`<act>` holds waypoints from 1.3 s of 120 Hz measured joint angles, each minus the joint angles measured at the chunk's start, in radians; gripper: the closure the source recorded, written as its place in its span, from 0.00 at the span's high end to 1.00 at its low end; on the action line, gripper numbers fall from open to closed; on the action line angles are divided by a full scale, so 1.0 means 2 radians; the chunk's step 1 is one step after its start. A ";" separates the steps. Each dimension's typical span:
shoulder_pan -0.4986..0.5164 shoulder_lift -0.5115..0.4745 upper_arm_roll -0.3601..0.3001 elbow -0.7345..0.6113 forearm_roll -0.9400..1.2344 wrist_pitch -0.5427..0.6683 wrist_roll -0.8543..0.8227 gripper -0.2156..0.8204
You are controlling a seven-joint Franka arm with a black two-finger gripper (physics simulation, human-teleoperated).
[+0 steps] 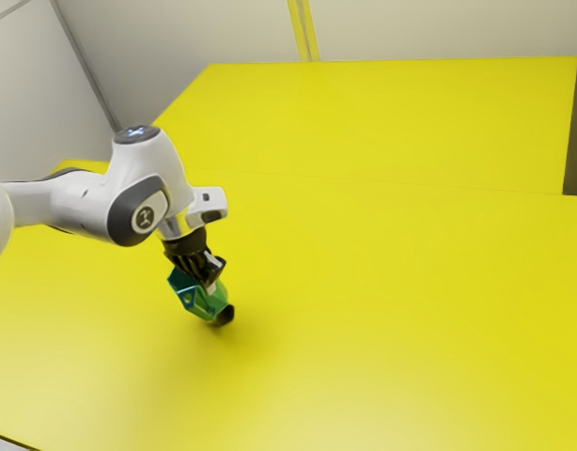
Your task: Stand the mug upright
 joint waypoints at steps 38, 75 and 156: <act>-0.003 0.025 0.000 0.001 0.003 0.006 -0.051 0.03; -0.005 0.036 0.000 0.001 0.002 0.018 -0.080 0.12; -0.011 -0.023 -0.013 0.074 -0.005 -0.045 -0.097 0.75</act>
